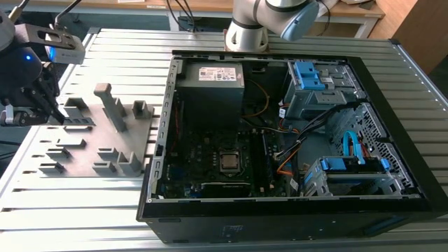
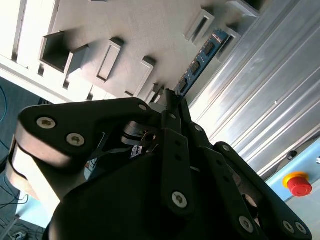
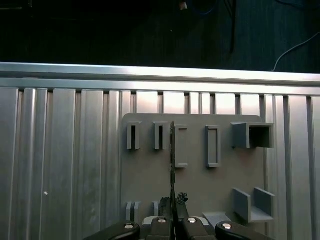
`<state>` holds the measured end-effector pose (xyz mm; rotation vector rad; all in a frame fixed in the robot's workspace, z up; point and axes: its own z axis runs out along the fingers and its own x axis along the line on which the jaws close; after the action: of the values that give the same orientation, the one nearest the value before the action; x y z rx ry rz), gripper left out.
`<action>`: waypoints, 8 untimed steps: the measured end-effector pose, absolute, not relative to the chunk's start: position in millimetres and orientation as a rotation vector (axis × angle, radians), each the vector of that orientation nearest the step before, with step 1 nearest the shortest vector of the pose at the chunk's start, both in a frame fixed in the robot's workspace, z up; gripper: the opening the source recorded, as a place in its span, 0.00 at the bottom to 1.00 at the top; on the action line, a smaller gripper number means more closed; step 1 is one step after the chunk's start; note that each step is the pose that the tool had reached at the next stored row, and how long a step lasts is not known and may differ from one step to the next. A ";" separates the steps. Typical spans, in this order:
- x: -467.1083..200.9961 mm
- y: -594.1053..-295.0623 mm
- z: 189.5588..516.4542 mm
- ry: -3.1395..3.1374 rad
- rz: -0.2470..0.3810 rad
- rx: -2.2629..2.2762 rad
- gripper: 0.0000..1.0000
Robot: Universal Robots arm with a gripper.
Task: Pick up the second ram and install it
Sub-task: 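Pick up the second ram and move it above second insertion slot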
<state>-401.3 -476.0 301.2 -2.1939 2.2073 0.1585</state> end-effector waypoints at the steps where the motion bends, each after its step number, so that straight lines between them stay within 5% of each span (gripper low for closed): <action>1: -401.3 -476.0 302.6 2.207 0.159 -2.194 0.14; 8: -401.3 -476.0 312.7 2.207 0.159 -2.194 0.14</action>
<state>-401.3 -476.0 312.7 -2.1940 2.2074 0.1585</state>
